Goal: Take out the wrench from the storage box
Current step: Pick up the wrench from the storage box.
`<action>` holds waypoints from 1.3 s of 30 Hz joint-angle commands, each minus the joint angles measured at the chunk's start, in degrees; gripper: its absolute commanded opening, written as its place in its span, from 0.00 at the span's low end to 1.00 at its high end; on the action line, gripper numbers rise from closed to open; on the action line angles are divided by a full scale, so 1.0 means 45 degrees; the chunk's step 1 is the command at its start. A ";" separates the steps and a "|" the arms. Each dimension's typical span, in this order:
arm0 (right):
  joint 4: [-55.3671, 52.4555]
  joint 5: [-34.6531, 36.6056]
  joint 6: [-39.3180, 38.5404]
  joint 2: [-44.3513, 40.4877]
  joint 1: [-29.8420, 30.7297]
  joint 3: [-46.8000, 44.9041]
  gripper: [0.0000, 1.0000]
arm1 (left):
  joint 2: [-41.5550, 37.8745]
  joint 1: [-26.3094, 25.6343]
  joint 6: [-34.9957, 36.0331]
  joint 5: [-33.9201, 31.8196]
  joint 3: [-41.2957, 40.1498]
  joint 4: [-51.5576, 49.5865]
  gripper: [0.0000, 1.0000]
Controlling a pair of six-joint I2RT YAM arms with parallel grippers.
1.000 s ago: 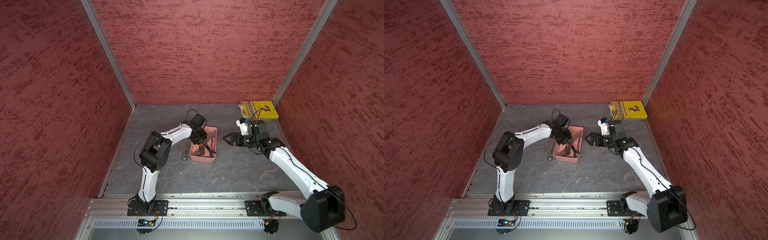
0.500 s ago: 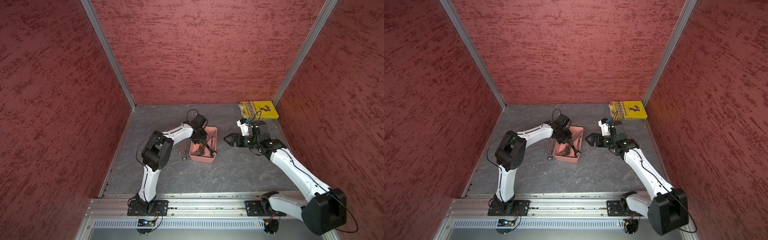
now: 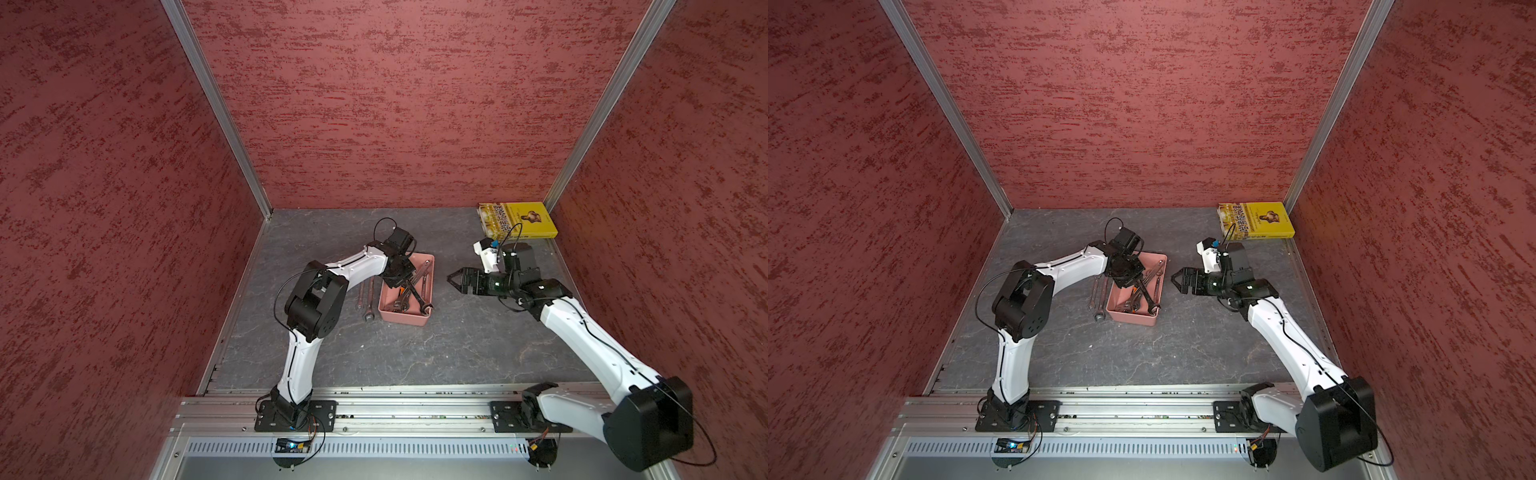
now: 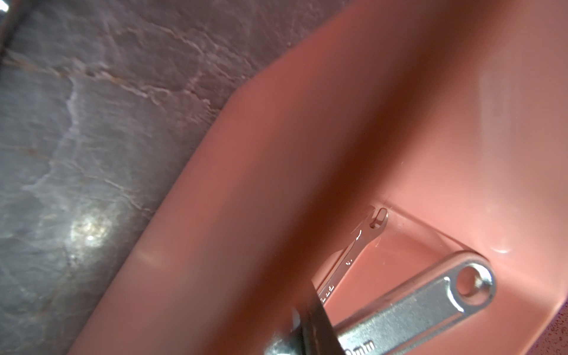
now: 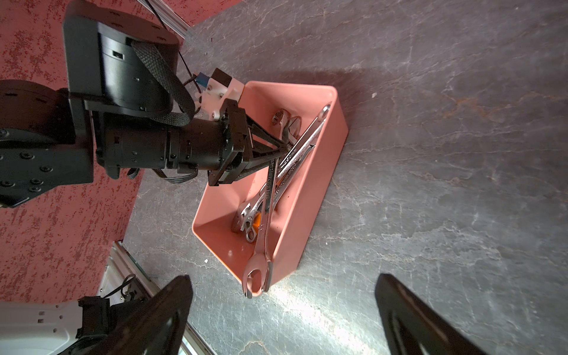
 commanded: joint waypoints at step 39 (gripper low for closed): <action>0.0864 -0.0022 0.0063 0.0739 -0.0132 0.0694 0.99 | -0.4621 0.1226 0.1417 0.0178 -0.1499 -0.1369 0.00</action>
